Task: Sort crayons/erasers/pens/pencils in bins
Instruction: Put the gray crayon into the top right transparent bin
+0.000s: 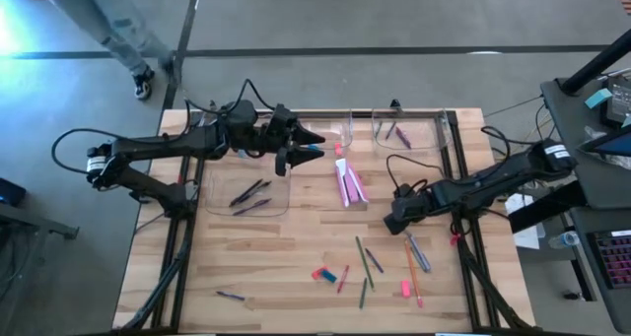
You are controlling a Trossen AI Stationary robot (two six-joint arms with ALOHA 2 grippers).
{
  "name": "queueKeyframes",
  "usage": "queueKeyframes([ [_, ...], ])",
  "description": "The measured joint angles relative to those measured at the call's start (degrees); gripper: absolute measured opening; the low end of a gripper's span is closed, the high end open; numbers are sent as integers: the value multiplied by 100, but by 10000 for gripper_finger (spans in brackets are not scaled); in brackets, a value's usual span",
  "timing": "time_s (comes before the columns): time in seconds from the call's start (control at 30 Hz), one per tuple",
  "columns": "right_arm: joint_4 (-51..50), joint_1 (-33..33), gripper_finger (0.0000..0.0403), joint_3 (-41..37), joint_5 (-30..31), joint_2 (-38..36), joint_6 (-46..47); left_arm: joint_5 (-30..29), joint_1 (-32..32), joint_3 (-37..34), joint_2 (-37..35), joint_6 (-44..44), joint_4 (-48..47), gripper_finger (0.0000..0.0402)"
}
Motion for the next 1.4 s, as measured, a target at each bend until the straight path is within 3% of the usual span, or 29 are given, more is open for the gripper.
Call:
queueKeyframes([
  [0.3, -102, 0, 146, 216, 15, 845, -110, -1, 0, -2, 0, -52, 0, 235],
  [0.67, 10, -3, 30, 322, 30, 1370, -430, 0, -16, 0, -2, -173, 1, 235],
  [1.07, 183, -102, 16, 286, 154, 309, -284, 1, -24, 0, -2, -203, 2, 235],
  [1.4, 639, -745, 14, 366, 641, -766, -528, 0, -52, 0, 37, -205, 2, 235],
])
